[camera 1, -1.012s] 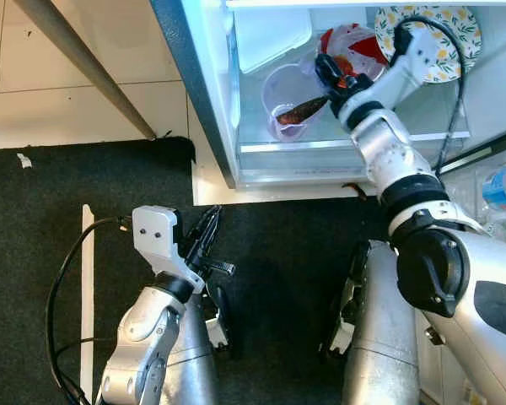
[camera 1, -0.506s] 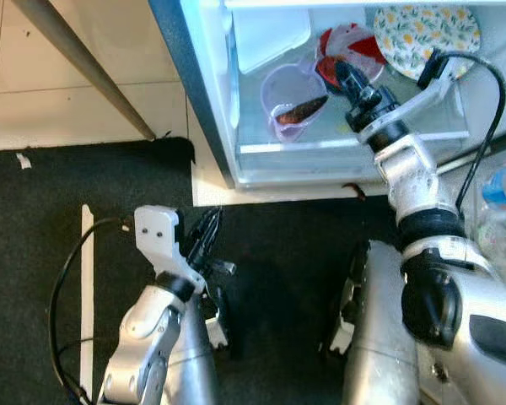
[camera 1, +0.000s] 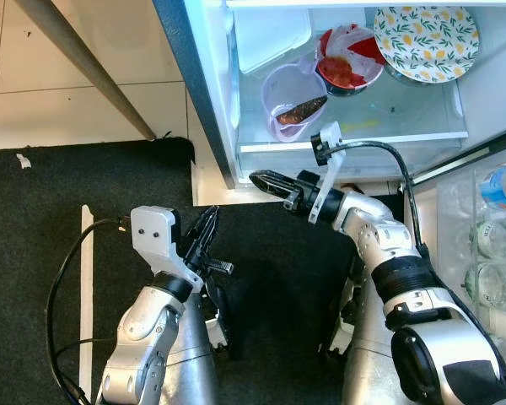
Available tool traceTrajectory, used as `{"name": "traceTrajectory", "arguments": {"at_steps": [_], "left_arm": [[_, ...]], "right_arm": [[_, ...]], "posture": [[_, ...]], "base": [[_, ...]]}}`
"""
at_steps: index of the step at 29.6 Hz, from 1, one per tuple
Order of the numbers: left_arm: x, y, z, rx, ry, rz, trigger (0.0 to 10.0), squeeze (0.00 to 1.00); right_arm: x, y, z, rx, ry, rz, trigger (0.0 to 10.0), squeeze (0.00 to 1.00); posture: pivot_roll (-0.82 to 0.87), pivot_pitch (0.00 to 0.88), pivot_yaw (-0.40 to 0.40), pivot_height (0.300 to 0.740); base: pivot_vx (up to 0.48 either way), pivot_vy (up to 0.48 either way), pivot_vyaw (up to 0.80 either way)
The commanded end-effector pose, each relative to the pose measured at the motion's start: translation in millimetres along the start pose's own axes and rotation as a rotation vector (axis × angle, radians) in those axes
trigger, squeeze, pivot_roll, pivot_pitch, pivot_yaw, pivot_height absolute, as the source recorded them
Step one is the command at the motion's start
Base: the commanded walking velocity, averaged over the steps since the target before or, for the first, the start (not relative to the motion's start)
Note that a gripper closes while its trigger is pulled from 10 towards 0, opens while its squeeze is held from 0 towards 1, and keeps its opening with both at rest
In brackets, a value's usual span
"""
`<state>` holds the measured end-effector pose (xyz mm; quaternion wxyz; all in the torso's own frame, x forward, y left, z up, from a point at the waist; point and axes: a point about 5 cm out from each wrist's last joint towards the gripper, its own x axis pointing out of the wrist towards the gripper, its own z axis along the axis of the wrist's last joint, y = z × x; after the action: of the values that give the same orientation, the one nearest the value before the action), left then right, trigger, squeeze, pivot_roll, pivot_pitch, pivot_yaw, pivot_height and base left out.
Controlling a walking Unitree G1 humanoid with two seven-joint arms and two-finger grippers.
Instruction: Restocking fridge
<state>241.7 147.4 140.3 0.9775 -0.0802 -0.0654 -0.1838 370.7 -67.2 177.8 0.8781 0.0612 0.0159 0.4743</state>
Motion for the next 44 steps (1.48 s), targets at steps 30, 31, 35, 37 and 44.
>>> {"name": "traceTrajectory", "arguments": {"at_steps": [30,31,35,37,44], "left_arm": [[-15.2,-2.8,-4,-0.013,0.047,0.005,10.0,0.0],[-15.3,-2.8,-4,-0.012,0.047,0.005,10.0,0.0],[-15.4,-2.8,-4,-0.012,0.047,0.005,10.0,0.0],[-15.4,-2.9,-3,-0.011,0.047,0.004,10.0,0.0],[-13.9,-2.3,-2,-0.008,0.043,0.005,10.0,0.0]], "right_arm": [[25.7,-26.0,43,-0.423,-0.003,-0.664,10.0,0.0],[26.2,-26.1,45,-0.414,-0.013,-0.676,10.0,0.0],[26.0,-27.2,48,-0.399,-0.033,-0.705,10.0,0.0],[25.6,-27.9,48,-0.387,-0.034,-0.709,10.0,0.0],[20.9,-27.4,19,-0.341,0.105,-0.564,10.0,0.0]], "posture": [[0.2,0.633,-0.046,0.365],[0.21,0.635,-0.045,0.365],[0.21,0.635,-0.045,0.365],[0.21,0.635,-0.044,0.365],[0.2,0.638,-0.047,0.365]], "base": [[0.0,0.0,0.0],[0.0,0.0,0.0],[0.0,0.0,0.0],[0.0,0.0,0.0],[0.0,0.0,0.0]]}}
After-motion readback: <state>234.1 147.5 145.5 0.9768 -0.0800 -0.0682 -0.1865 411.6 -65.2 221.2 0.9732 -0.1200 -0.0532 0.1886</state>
